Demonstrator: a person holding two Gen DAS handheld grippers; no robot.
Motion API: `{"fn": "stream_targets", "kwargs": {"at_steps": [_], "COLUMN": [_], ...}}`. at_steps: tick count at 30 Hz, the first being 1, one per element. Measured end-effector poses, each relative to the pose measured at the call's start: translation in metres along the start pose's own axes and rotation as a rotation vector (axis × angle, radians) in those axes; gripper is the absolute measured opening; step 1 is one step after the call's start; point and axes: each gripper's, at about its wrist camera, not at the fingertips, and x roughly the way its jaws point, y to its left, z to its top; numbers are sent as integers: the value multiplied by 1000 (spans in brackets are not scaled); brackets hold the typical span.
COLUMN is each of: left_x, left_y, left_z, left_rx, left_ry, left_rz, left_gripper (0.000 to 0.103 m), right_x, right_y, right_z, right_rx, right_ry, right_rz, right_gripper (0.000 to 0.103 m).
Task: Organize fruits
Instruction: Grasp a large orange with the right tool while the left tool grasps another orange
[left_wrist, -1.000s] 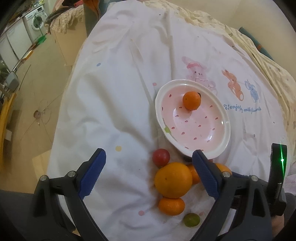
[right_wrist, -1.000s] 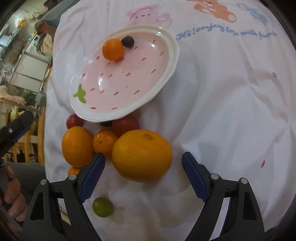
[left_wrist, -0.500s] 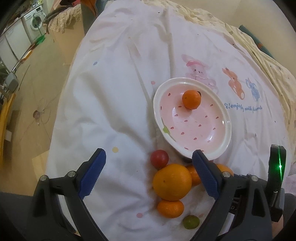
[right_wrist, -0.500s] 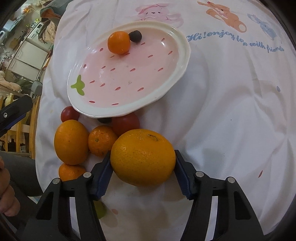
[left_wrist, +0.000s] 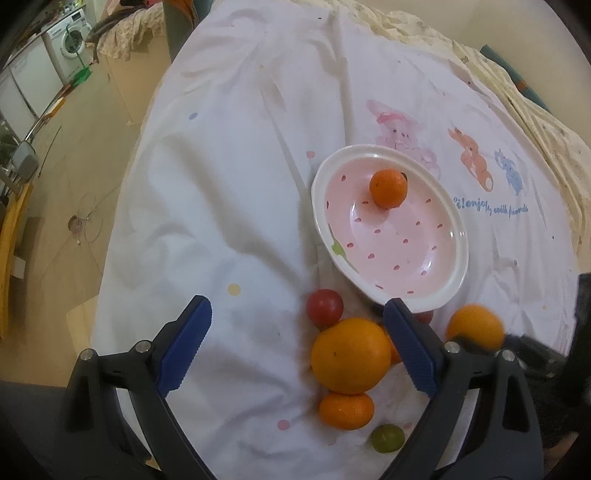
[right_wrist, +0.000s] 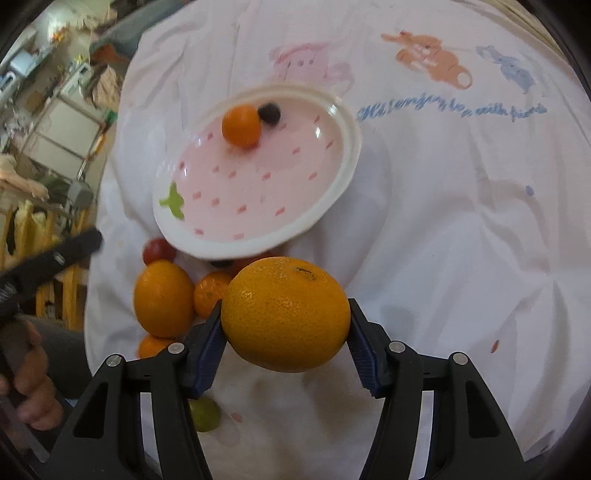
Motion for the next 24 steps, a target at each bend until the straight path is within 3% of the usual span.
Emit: {"fn": "stream_targets", "kwargs": {"at_steps": [8, 10, 15, 20, 24], "left_x": [27, 35, 39, 50, 56], "left_y": [-16, -22, -33, -39, -40], "left_z": [-18, -23, -27, -30, -35], "left_rx": [72, 92, 137, 148, 144], "left_ry": [124, 155, 130, 180, 199], "left_rz": [-14, -31, -19, -29, -29], "left_gripper": [92, 91, 88, 77, 76], "right_x": [-37, -40, -47, -49, -49], "right_y": [-18, -20, -23, -24, -24], "right_z": [13, 15, 13, 13, 14], "right_rx": [86, 100, 106, 105, 110], "right_ry": [-136, -144, -162, -167, -163], "right_rz": [86, 96, 78, 80, 87], "right_gripper": [62, 62, 62, 62, 62]}}
